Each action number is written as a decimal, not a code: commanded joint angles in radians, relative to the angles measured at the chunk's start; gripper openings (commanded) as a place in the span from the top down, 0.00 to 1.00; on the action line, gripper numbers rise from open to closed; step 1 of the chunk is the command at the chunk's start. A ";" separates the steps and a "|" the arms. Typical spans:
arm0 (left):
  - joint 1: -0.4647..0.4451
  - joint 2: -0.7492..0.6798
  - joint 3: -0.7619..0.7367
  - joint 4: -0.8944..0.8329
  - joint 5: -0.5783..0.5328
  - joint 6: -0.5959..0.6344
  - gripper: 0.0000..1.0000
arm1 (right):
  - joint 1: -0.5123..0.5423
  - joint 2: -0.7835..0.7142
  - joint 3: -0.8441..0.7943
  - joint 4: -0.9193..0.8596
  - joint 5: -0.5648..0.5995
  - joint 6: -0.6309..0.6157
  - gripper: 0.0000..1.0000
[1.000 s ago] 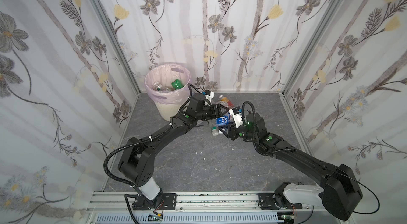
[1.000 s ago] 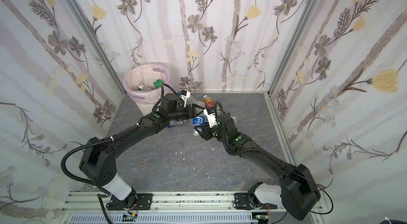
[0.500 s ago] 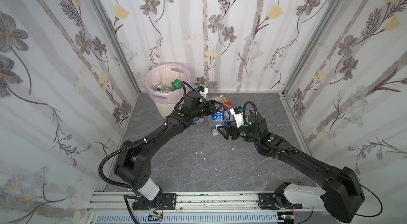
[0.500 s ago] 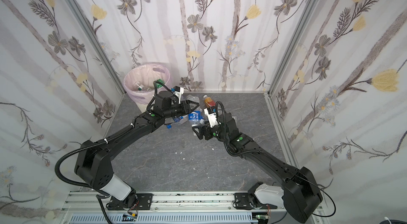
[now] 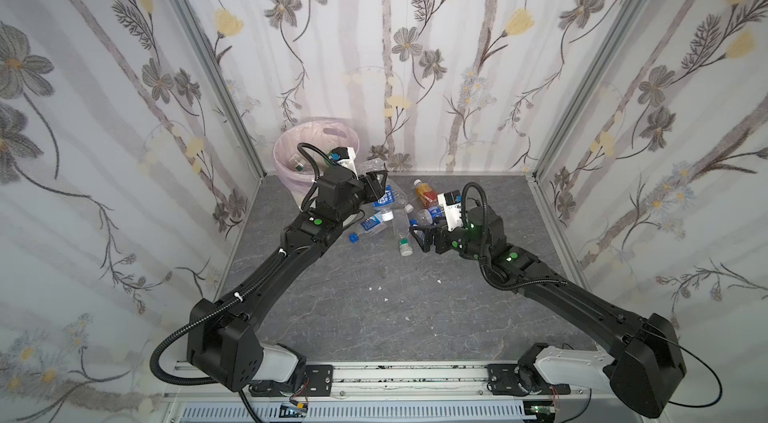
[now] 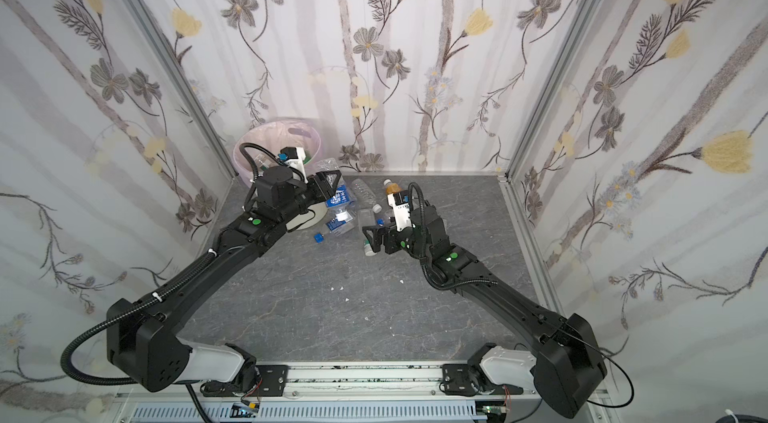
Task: Throw the plastic bottles in the bin
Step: 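Carry the blue-labelled bottle over the bin with the left gripper while the right withdraws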
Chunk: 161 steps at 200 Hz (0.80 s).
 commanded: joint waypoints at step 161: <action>0.025 -0.084 0.273 0.522 -0.387 0.795 0.44 | 0.178 0.267 0.514 -0.052 0.182 -0.111 0.00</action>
